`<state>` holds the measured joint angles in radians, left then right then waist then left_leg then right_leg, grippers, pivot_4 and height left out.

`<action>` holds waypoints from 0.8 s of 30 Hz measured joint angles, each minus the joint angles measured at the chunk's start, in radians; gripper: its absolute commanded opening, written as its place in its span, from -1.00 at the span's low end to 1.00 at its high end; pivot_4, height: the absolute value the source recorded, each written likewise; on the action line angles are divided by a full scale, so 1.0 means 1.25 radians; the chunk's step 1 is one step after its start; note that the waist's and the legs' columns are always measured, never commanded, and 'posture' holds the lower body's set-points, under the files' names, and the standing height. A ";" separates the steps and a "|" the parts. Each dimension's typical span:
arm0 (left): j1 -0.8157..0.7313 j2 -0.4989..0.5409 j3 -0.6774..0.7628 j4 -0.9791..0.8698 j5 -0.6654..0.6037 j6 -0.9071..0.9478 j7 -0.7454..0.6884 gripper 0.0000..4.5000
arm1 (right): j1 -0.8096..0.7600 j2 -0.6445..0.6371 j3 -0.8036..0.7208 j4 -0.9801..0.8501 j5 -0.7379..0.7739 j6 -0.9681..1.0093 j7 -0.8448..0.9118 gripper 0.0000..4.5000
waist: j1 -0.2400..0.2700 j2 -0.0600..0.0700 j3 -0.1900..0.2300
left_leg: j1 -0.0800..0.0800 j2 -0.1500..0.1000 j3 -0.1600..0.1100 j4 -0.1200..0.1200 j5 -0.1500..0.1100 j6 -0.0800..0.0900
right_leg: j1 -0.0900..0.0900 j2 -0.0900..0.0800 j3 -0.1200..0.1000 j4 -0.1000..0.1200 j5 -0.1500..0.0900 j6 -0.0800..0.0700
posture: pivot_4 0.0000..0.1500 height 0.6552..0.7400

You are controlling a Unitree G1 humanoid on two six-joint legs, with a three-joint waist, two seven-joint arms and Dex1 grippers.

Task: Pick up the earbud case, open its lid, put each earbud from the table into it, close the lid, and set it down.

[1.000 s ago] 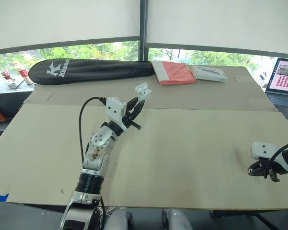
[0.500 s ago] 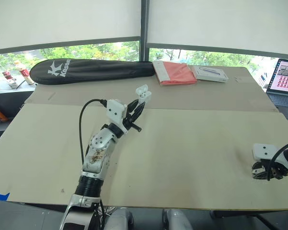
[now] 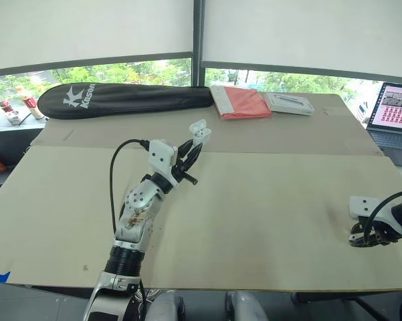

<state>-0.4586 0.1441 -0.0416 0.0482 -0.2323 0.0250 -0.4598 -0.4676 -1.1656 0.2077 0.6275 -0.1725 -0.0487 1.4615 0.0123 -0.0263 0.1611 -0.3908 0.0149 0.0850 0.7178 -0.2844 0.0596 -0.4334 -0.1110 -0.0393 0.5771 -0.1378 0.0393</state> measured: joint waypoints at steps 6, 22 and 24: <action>0.000 0.000 0.000 0.000 0.000 0.001 0.003 -0.79 | 0.010 0.001 -0.009 -0.018 0.000 0.018 0.001 -0.13 | 0.000 0.000 0.000 | 0.000 0.000 0.000 -0.001 0.000 0.000 | 0.000 0.000 0.000 0.000 0.000 0.000 | 1.00 1.00; -0.002 0.006 -0.001 0.002 -0.001 0.001 -0.011 -0.79 | -0.051 0.151 -0.067 -0.165 0.116 0.279 0.006 -0.87 | -0.023 -0.001 0.000 | 0.001 0.001 0.000 -0.003 0.001 -0.003 | -0.003 0.002 0.001 0.001 0.001 -0.001 | 1.00 1.00; -0.006 0.007 -0.002 0.003 -0.006 0.004 -0.023 -0.79 | -0.092 0.263 -0.126 -0.259 0.201 0.417 -0.067 -0.87 | -0.024 0.000 0.000 | 0.000 0.001 0.000 -0.005 0.002 -0.005 | -0.005 0.002 0.001 0.002 0.001 -0.002 | 1.00 1.00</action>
<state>-0.4655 0.1532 -0.0437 0.0526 -0.2393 0.0300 -0.4887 -0.5829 -0.8369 0.0503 0.3036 0.0787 0.4725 1.3783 -0.0177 -0.0265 0.1614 -0.3904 0.0166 0.0855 0.7120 -0.2822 0.0535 -0.4397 -0.1079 -0.0381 0.5801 -0.1365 0.0373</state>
